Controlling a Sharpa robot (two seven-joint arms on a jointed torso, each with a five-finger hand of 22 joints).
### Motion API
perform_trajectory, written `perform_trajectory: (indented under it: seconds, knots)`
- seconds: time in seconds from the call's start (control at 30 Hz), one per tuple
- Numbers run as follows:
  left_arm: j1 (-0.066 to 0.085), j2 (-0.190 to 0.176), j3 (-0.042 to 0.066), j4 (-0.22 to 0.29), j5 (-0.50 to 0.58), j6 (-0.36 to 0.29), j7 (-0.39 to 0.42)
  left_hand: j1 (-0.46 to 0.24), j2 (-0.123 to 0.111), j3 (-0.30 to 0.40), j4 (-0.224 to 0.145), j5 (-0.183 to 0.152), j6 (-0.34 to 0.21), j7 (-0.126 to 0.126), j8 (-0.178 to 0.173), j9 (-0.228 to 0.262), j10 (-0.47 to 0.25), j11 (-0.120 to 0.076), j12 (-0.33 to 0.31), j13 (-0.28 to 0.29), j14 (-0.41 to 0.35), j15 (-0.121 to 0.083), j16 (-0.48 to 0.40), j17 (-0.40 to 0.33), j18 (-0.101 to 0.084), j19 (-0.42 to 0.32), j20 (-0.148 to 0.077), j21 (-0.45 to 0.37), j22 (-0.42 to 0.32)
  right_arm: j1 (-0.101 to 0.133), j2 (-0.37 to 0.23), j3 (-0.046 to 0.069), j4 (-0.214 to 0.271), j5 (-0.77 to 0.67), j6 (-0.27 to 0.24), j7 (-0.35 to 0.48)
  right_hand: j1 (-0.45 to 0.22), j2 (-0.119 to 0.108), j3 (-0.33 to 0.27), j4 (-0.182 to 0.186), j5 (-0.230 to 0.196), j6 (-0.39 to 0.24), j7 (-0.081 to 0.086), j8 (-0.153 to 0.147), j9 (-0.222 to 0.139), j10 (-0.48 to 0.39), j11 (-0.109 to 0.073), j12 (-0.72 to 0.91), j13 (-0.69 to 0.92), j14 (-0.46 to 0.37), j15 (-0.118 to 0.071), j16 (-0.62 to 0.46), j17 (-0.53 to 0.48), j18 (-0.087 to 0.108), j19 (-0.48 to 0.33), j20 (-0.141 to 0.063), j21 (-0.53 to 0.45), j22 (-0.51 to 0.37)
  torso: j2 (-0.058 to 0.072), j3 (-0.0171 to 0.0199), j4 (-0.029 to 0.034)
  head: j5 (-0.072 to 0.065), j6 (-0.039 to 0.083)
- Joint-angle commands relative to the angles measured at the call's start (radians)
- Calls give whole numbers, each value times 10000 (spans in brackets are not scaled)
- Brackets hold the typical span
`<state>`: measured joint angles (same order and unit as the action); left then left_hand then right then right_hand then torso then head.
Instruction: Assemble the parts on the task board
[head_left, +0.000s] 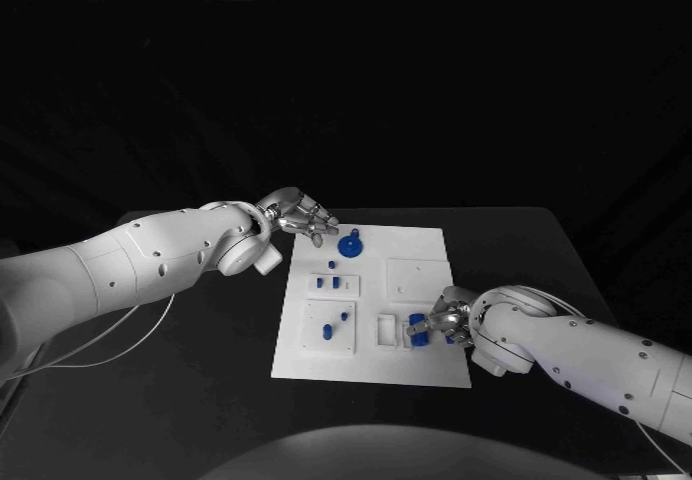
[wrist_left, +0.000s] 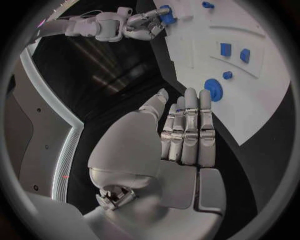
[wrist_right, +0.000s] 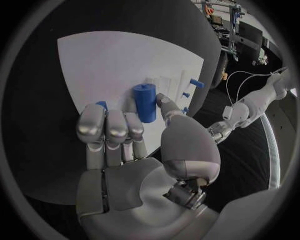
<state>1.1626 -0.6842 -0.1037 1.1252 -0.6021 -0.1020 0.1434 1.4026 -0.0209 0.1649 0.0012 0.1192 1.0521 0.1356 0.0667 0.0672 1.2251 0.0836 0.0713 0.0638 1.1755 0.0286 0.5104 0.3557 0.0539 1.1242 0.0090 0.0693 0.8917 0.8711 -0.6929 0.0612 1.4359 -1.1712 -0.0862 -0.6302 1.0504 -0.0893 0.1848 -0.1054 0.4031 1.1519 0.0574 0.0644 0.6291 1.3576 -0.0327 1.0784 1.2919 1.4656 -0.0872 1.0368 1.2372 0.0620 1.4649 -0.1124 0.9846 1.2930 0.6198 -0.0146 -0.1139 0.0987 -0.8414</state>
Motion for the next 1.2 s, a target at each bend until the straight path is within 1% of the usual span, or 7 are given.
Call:
perform_trajectory:
  seconds: [0.03, 0.33, 0.63, 0.83, 0.97, 1.07, 1.2]
  knots:
    - [-3, 28, 5, -1, -20, 151, 28, -39, 15, 7, 79, 16, -65, -33, -30, 7, -27, -3, -36, -8, 22, 11, -24, -9, -36, 41, -2, 5, -9, -20, -162, -59, 170, 428, -22, -90, 402, 488, 1225, -1114, -86, 96, -31, -11, -3879, 27, -50, -1, -19, 43, -81, -47, -19, 140, 552, -57, -53, -7, 6, 5, -6, 2, 31]
    - [-3, 30, 4, -30, -33, 163, 20, -39, 15, 7, 79, 16, -65, -33, -30, 7, -27, -3, -36, -8, 22, 11, -24, -9, -36, 41, -2, 5, -9, 293, -521, 192, 959, 1518, -95, -154, 380, 525, 1032, -911, -479, 180, -87, -11, -3848, 75, -84, -84, -115, 49, -103, -68, -40, 130, 554, -81, -82, -17, 23, -1, 6, 0, 27]
    - [-3, 22, 3, -5, -48, 182, 5, -39, 15, 7, 79, 16, -65, -33, -30, 7, -27, -3, -36, -8, 22, 11, -24, -9, -36, 41, -2, 5, -9, 368, -385, 279, 1144, 1935, 98, -223, 411, 595, 998, -889, -586, 218, -100, -11, -3842, 53, -89, -130, -153, 40, -108, -104, -63, 121, 545, -85, -108, -24, 23, -12, 29, 13, 20]
    - [-3, 26, 2, 5, -65, 227, -12, -39, 15, 7, 79, 16, -65, -33, -30, 7, -27, -3, -36, -8, 22, 11, -24, -9, -36, 41, -2, 5, -9, 374, -73, 239, 894, 1969, 477, -302, 325, 596, 886, -770, -864, 195, -102, -13, -3859, 34, -84, -169, -187, 38, -103, -119, -69, 120, 532, -84, -154, -39, 27, -6, 27, 40, -10]
    - [-3, 34, 2, 6, -70, 254, -17, -39, 15, 7, 79, 16, -65, -33, -30, 7, -27, -3, -36, -8, 22, 11, -24, -9, -36, 41, -2, 5, -9, 375, 165, 109, 669, 1904, 679, -340, 256, 596, 768, -599, -1214, 179, -103, -13, -3877, 26, -77, -199, -218, 36, -96, -137, -74, 126, 522, -77, -203, -58, 25, -4, 31, 43, -26]
    - [-3, 36, 2, 4, -72, 265, -17, -39, 15, 7, 79, 16, -65, -33, -30, 7, -27, -3, -36, -8, 22, 11, -24, -9, -36, 41, -2, 5, -9, 373, 318, 54, 509, 1760, 655, -324, 84, 601, 647, -321, -1684, 168, -106, -12, -3889, 25, -72, -226, -249, 38, -92, -150, -79, 127, 524, -73, -210, -59, 30, -2, 19, 62, -25]
    - [-3, 45, 1, 0, -73, 290, -16, -39, 15, 7, 79, 16, -65, -33, -30, 7, -27, -3, -36, -8, 22, 11, -24, -9, -36, 41, -2, 5, -9, 371, 520, 12, 267, 1615, 570, -281, -174, 567, 570, 41, -1904, 251, -139, -11, -3869, 47, -88, -244, -288, 41, -105, -169, -87, 128, 538, -84, -212, -59, 30, 1, 16, 63, -36]
